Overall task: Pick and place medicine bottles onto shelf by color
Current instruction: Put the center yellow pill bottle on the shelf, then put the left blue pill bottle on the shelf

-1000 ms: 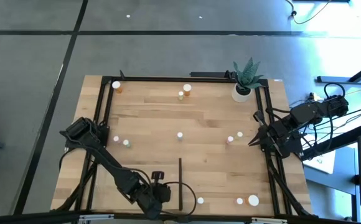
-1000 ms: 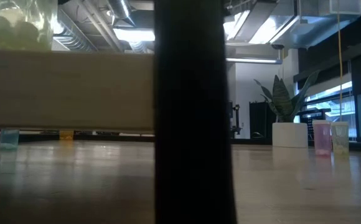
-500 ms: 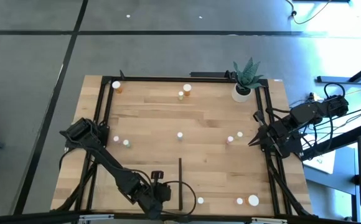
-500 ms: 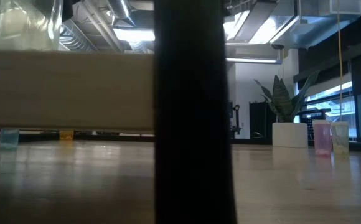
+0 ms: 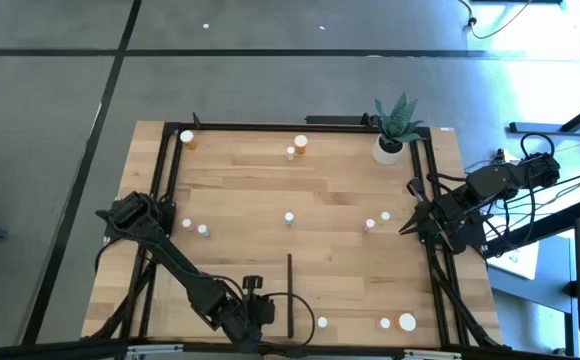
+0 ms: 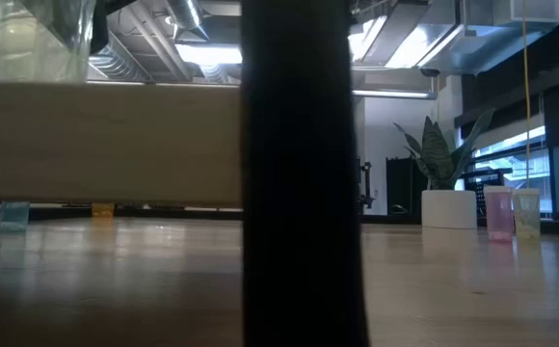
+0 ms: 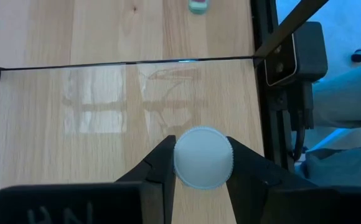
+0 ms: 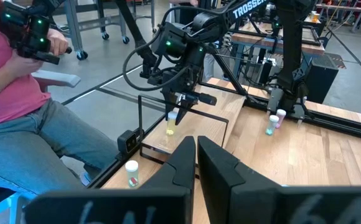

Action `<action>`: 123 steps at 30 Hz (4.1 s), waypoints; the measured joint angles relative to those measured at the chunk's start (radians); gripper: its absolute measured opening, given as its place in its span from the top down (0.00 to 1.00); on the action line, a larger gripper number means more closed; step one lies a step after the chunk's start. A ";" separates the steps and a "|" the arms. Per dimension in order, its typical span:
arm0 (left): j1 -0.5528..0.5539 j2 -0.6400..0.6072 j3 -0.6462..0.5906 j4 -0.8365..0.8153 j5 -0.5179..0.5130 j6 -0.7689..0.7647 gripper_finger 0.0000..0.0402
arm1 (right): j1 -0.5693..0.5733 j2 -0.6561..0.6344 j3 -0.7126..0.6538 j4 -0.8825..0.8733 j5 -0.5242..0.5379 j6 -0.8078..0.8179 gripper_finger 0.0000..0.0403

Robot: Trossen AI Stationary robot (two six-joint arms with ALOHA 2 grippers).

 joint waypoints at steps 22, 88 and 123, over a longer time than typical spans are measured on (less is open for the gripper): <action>0.000 0.005 -0.004 0.008 0.006 -0.051 0.60 | 0.000 0.000 0.000 0.000 0.000 -0.001 0.95; 0.360 -0.346 -0.002 -0.598 -0.011 0.000 0.49 | 0.000 0.000 0.000 0.000 0.000 0.003 0.95; 0.356 -0.378 -0.055 -0.897 0.139 -0.238 0.49 | 0.000 0.349 0.371 -0.284 0.418 0.212 0.95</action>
